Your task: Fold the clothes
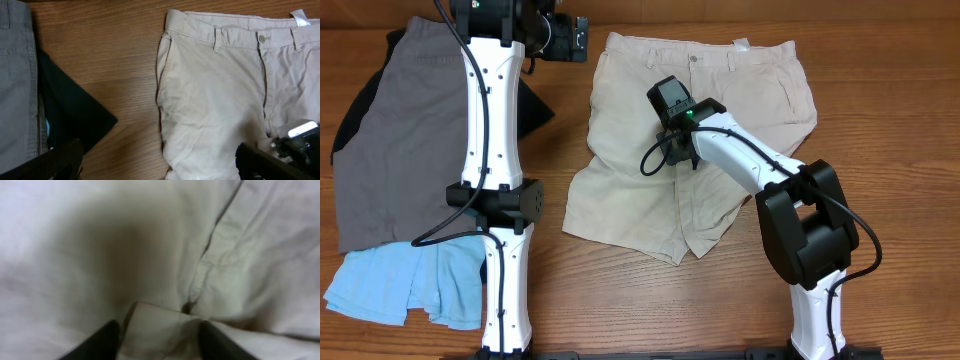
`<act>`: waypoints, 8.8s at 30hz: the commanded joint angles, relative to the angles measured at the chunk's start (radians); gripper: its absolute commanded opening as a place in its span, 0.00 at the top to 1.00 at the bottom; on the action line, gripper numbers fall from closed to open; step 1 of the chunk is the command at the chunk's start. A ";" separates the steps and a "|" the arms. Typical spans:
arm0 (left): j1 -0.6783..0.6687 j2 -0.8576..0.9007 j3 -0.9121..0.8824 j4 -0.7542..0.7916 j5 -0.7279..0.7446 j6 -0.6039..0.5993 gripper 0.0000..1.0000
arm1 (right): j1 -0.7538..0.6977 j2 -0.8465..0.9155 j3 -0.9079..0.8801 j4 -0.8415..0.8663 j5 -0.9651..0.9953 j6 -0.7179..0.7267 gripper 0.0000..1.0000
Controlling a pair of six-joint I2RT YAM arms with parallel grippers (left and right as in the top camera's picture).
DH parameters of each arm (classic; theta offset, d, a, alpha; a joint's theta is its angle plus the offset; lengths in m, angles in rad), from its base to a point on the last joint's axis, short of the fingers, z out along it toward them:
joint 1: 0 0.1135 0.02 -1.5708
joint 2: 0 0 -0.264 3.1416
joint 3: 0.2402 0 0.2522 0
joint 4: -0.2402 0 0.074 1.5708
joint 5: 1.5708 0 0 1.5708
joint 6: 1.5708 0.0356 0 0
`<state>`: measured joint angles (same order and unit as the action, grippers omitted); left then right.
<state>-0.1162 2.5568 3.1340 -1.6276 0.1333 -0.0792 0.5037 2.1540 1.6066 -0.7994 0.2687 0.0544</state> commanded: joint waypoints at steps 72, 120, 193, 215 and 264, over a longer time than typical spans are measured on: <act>-0.002 -0.004 0.008 -0.022 -0.002 0.031 0.00 | -0.798 -0.364 -0.410 -0.606 -0.168 0.597 0.96; -0.004 -0.004 0.003 -0.062 0.024 0.057 0.00 | -0.342 -0.339 -0.372 -0.083 -0.367 0.329 0.84; -0.118 0.401 -0.014 0.439 0.258 0.243 0.00 | -0.582 -0.292 0.141 -0.444 -0.558 0.159 0.36; -0.156 0.465 -0.095 0.464 0.104 0.146 0.29 | -0.575 -0.292 0.141 -0.465 -0.558 0.161 0.34; 0.181 0.005 0.010 -0.011 0.107 -0.047 0.00 | -0.261 -0.171 0.010 -0.282 -0.522 0.181 0.25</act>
<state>0.0719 2.7499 3.1268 -1.6466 0.2089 -0.1501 0.1921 1.9106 1.6329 -1.1015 -0.2798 0.2352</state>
